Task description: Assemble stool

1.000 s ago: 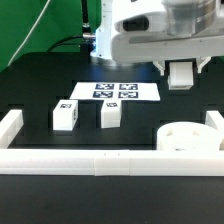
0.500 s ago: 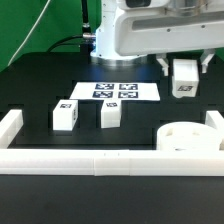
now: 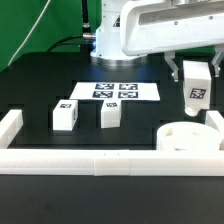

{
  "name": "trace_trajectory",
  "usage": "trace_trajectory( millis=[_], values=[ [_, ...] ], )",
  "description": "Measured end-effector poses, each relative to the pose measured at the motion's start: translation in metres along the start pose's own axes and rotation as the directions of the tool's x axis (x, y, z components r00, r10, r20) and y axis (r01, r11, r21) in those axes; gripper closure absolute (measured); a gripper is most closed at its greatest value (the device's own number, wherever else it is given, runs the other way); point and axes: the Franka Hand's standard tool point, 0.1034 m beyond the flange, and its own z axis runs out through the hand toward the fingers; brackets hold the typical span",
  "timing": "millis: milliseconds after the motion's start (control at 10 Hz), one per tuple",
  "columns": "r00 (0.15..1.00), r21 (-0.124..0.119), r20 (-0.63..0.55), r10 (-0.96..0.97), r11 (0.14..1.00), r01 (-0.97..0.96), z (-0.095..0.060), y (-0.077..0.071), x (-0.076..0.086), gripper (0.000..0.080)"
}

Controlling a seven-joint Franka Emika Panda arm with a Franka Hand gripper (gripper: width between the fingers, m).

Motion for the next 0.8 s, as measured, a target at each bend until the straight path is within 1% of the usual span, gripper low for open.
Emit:
trace_trajectory(
  millis=[300, 400, 500, 600, 700, 800],
  values=[
    [1.000, -0.001, 0.005, 0.001, 1.000, -0.001, 0.001, 0.001, -0.001, 0.0472],
    [1.000, 0.016, 0.004, 0.026, 1.000, -0.026, 0.002, 0.000, 0.000, 0.0472],
    [1.000, 0.024, -0.012, 0.019, 1.000, -0.018, 0.007, -0.008, 0.006, 0.0472],
    [0.998, 0.026, -0.056, -0.021, 0.999, 0.022, 0.015, -0.023, 0.014, 0.0472],
    [0.997, 0.027, -0.064, -0.035, 0.999, 0.037, 0.019, -0.028, 0.013, 0.0472],
    [0.997, 0.026, -0.063, -0.032, 0.999, 0.034, 0.019, -0.026, 0.014, 0.0472]
  ],
)
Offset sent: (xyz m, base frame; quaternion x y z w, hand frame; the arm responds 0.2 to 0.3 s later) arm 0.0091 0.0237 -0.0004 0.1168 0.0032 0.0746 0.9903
